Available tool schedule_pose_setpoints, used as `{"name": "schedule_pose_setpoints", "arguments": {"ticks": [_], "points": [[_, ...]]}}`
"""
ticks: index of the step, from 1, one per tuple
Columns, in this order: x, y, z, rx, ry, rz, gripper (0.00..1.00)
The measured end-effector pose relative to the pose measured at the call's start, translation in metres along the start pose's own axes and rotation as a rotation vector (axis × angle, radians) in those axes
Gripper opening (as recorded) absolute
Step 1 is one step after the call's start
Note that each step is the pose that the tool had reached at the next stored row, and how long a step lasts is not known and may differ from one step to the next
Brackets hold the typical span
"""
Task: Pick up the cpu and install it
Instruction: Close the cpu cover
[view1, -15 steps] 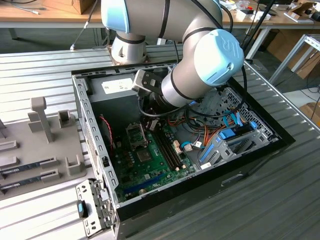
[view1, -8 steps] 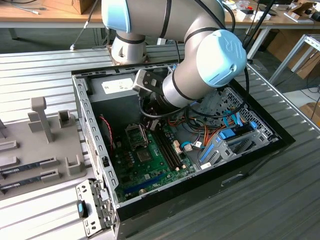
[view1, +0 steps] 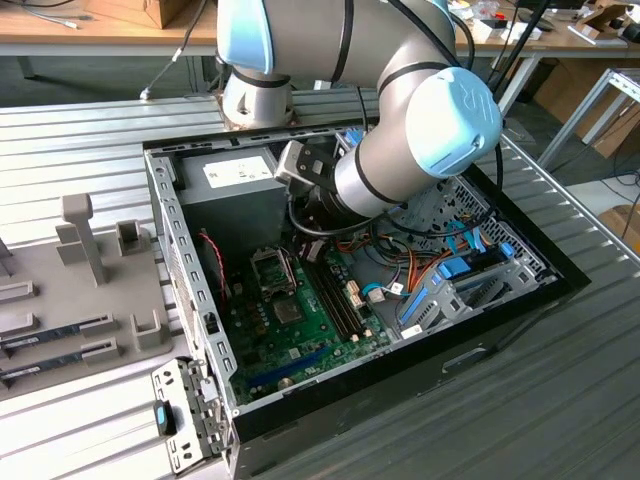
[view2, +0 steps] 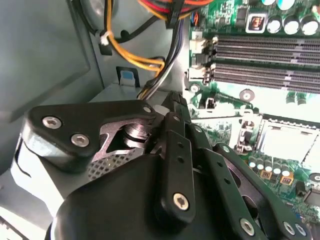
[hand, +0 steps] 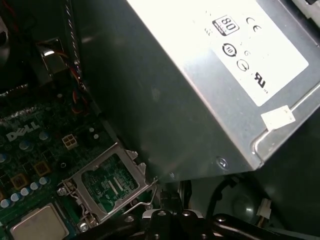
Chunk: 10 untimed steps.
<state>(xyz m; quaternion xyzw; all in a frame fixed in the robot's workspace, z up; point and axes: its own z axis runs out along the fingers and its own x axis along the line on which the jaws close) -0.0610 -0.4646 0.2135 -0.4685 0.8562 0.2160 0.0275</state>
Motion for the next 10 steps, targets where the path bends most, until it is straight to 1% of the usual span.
{"name": "schedule_pose_setpoints", "arguments": {"ticks": [2,3,4,7,10], "points": [[-0.0002,-0.0024,0.0024,-0.0026,0.0006,0.005,0.11],[0.0004,-0.0034,0.0047,-0.0036,0.0006,0.008,0.11],[0.0010,-0.0043,0.0071,-0.0039,0.0003,0.009,0.11],[0.0021,-0.0060,0.0113,-0.0043,0.0003,0.010,0.11],[0.0032,-0.0067,0.0141,-0.0055,-0.0012,0.010,0.11]]}}
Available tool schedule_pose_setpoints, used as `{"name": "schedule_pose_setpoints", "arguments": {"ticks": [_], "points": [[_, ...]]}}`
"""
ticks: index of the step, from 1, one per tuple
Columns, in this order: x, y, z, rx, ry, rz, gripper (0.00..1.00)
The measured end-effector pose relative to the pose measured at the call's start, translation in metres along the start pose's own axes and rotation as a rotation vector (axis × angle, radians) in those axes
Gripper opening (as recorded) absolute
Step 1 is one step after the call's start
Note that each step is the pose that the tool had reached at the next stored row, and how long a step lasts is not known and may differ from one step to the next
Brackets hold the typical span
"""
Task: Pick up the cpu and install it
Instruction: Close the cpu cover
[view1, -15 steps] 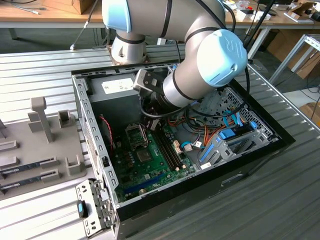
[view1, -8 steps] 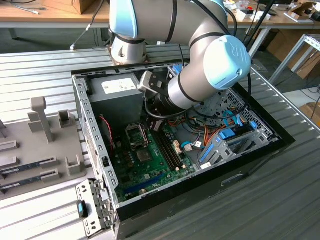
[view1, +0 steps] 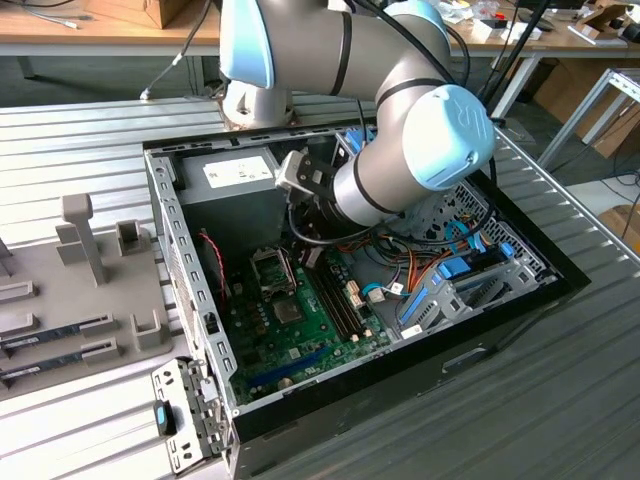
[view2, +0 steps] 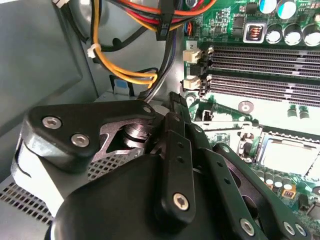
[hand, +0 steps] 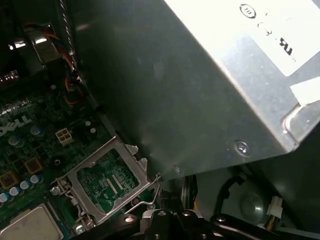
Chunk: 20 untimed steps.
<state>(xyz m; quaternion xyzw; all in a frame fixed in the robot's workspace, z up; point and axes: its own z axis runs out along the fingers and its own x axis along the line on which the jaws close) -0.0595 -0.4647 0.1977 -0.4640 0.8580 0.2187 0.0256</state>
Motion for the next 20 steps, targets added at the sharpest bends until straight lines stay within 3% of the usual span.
{"name": "schedule_pose_setpoints", "arguments": {"ticks": [6,11,20], "points": [[0.0046,0.0061,0.0020,-0.0024,-0.0039,-0.001,0.11],[0.0052,0.0068,0.0019,-0.0021,-0.0047,-0.001,0.11],[0.0030,0.0104,-0.0066,0.0011,-0.0073,-0.003,0.11]]}}
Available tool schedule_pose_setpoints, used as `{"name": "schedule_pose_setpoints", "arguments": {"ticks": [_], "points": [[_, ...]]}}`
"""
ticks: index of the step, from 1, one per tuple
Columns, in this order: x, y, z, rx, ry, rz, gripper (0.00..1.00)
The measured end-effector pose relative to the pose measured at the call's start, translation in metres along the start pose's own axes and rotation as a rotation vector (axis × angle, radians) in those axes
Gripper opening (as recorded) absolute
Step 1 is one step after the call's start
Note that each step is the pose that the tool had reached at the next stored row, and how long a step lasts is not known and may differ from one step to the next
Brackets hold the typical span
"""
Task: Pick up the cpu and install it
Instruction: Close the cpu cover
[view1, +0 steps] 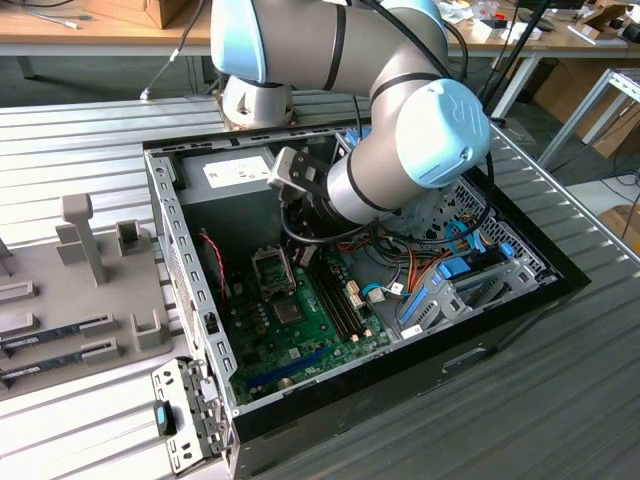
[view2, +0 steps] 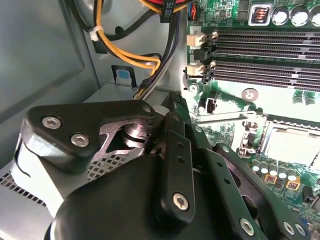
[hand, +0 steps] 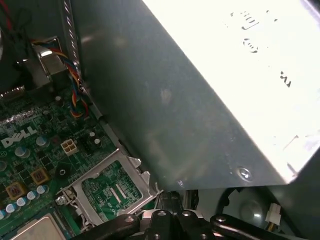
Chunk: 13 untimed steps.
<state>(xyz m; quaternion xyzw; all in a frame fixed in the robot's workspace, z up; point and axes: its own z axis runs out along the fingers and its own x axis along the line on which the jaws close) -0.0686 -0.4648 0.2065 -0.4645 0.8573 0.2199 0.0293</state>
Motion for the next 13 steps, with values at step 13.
{"name": "schedule_pose_setpoints", "arguments": {"ticks": [13], "points": [[-0.0025,-0.0054,-0.0025,-0.0149,-0.0022,0.004,0.11]]}}
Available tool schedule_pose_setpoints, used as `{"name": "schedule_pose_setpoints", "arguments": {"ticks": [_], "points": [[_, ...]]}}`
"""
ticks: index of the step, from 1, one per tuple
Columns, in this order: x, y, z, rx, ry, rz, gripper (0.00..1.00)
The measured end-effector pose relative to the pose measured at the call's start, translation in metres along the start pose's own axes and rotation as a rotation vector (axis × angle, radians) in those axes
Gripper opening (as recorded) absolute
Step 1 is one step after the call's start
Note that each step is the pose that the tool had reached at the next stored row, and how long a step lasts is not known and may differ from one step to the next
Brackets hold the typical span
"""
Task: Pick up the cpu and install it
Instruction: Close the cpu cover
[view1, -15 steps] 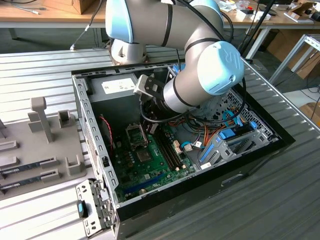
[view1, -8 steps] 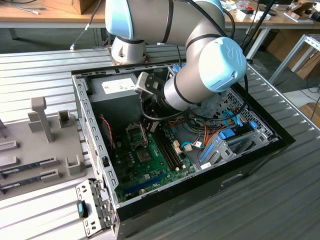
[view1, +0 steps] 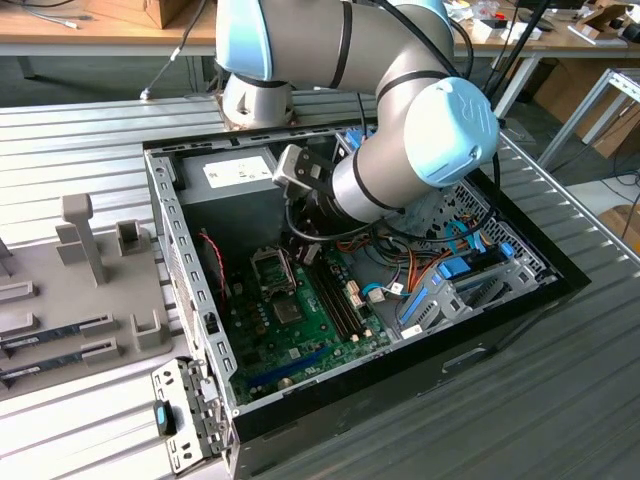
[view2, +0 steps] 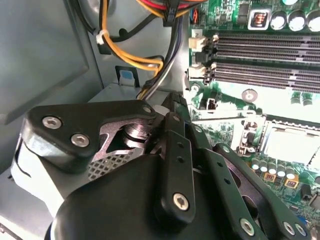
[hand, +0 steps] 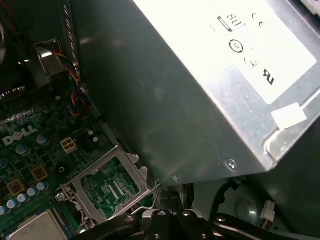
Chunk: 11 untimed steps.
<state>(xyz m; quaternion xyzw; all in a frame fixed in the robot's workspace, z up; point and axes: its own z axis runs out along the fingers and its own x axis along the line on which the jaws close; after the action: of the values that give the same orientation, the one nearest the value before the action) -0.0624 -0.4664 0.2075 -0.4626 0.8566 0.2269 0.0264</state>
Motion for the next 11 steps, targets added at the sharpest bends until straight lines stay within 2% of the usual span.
{"name": "schedule_pose_setpoints", "arguments": {"ticks": [2,7,11], "points": [[0.0003,-0.0014,0.0022,-0.0033,0.0011,0.003,0.11],[0.0022,-0.0041,0.0087,-0.0065,0.0021,0.005,0.11],[0.0026,-0.0046,0.0096,-0.0083,0.0005,0.005,0.11]]}}
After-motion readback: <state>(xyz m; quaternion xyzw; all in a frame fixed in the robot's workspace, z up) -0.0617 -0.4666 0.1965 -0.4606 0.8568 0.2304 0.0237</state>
